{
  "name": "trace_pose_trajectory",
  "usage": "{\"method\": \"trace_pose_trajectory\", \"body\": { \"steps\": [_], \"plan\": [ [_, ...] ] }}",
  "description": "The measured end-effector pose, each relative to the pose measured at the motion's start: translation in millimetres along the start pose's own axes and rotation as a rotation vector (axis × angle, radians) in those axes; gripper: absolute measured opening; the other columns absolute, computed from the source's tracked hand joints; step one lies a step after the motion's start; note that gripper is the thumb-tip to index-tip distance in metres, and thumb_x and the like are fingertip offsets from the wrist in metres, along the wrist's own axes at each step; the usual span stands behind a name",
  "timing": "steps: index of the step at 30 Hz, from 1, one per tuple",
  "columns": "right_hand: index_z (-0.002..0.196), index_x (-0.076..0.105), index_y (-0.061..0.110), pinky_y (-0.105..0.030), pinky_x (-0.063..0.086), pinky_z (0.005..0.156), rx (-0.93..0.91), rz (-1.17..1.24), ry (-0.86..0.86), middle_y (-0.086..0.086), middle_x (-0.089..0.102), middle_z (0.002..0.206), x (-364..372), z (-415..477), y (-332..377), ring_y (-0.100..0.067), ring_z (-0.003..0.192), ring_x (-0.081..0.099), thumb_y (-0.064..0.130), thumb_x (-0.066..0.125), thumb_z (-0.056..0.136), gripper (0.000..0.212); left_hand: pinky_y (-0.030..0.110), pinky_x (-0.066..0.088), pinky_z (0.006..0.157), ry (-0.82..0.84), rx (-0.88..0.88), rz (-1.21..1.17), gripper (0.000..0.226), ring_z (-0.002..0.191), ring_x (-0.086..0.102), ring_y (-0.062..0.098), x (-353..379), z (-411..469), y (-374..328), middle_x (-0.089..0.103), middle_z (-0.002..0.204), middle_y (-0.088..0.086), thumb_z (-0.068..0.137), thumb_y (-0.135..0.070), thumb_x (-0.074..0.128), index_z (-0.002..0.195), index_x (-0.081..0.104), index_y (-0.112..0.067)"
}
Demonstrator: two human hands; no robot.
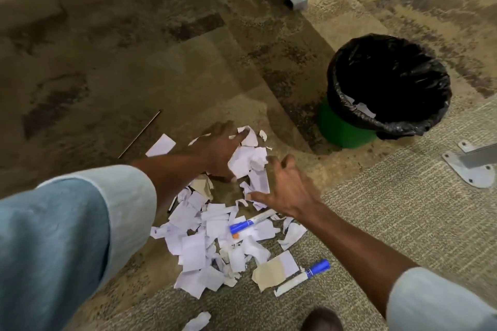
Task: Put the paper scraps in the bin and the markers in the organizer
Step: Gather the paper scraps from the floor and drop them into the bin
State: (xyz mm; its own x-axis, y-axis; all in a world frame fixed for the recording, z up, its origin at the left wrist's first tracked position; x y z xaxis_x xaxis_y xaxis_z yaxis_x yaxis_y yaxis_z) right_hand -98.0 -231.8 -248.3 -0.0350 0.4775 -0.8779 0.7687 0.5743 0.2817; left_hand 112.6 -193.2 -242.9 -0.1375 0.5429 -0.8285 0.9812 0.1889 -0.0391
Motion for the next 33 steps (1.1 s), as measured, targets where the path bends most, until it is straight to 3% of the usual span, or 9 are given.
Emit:
{"method": "trace_pose_trajectory", "body": {
  "steps": [5,11,14,18,21,26,28,30,33],
  "plan": [
    [0.155,0.026,0.023,-0.048,0.057,0.086,-0.005,-0.01,0.006,-0.018,0.037,0.138,30,2,9,-0.039,0.117,0.058,0.091,0.066,0.062,0.122,0.064,0.03,0.118,-0.004,-0.014,-0.042,0.109,0.156,-0.005,0.049,43,0,-10,-0.011,0.17,0.02,0.087,-0.069,0.062,0.161,-0.012,-0.041],
    [0.143,0.038,0.025,-0.044,0.057,0.08,-0.012,-0.029,-0.099,-0.015,0.037,0.133,49,-4,26,-0.035,0.12,0.049,0.076,0.07,0.074,0.092,0.054,0.049,0.103,-0.182,-0.022,-0.08,0.067,0.151,0.022,0.036,44,-12,-21,0.02,0.165,0.012,0.093,-0.043,0.067,0.153,0.037,-0.037],
    [0.136,0.048,0.027,-0.045,0.058,0.08,-0.043,-0.037,-0.132,-0.014,0.04,0.132,52,-11,33,-0.032,0.122,0.046,0.062,0.066,0.086,0.064,0.053,0.048,0.109,-0.235,-0.073,-0.119,0.051,0.147,0.034,0.033,45,-21,-21,0.027,0.164,0.01,0.093,-0.036,0.07,0.14,0.054,-0.029],
    [0.132,0.06,0.023,-0.044,0.056,0.086,-0.08,0.003,-0.129,-0.012,0.045,0.138,55,-14,29,-0.031,0.128,0.046,0.035,0.063,0.095,0.039,0.046,0.05,0.107,-0.308,-0.139,-0.221,0.038,0.136,0.051,0.035,49,-22,-18,0.048,0.151,0.014,0.092,-0.014,0.071,0.13,0.063,-0.015],
    [0.122,0.069,0.019,-0.044,0.054,0.09,-0.064,0.067,-0.121,-0.014,0.052,0.133,54,-12,22,-0.034,0.129,0.047,0.02,0.062,0.094,0.029,0.039,0.053,0.103,-0.351,-0.259,-0.27,0.039,0.128,0.059,0.03,48,-21,-17,0.06,0.142,0.012,0.09,-0.012,0.076,0.129,0.068,-0.015],
    [0.1,0.083,0.017,-0.036,0.056,0.096,0.016,0.225,-0.142,-0.021,0.062,0.14,47,-11,11,-0.032,0.126,0.062,-0.003,0.063,0.084,0.033,0.039,0.058,0.093,-0.402,-0.258,-0.357,0.039,0.113,0.068,0.028,31,-21,-17,0.07,0.129,0.01,0.085,-0.012,0.082,0.123,0.073,-0.012],
    [0.093,0.084,0.019,-0.028,0.057,0.089,0.03,0.283,-0.184,-0.016,0.07,0.131,40,-12,6,-0.027,0.119,0.069,-0.006,0.064,0.08,0.035,0.039,0.06,0.088,-0.432,-0.247,-0.372,0.037,0.109,0.068,0.028,18,-22,-17,0.07,0.125,0.01,0.085,-0.011,0.082,0.121,0.073,-0.012],
    [0.09,0.085,0.023,-0.023,0.056,0.077,0.05,0.338,-0.235,-0.005,0.076,0.106,27,-13,1,-0.02,0.094,0.073,-0.005,0.069,0.079,0.034,0.039,0.059,0.089,-0.463,-0.229,-0.369,0.037,0.109,0.068,0.028,-1,-23,-18,0.07,0.126,0.01,0.085,-0.011,0.082,0.121,0.074,-0.011],
    [0.089,0.083,0.026,-0.031,0.059,0.062,0.078,0.417,-0.299,0.003,0.07,0.093,-7,-17,-2,-0.008,0.069,0.065,0.001,0.078,0.082,0.026,0.037,0.057,0.093,-0.506,-0.171,-0.434,0.039,0.112,0.07,0.029,-35,-24,-26,0.071,0.128,0.011,0.087,-0.016,0.081,0.125,0.074,-0.009]
  ]
}}
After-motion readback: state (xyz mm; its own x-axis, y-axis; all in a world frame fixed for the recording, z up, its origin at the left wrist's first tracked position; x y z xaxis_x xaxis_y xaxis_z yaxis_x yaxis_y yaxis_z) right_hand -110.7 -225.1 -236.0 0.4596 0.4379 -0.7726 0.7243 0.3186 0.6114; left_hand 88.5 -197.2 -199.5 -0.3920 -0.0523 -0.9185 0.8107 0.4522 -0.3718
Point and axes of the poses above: each hand's wrist, its own z-axis towards the middle knuckle, its own x-axis out of the palm, y = z × x, the point moved 2 cm from there along z, towards the middle knuckle
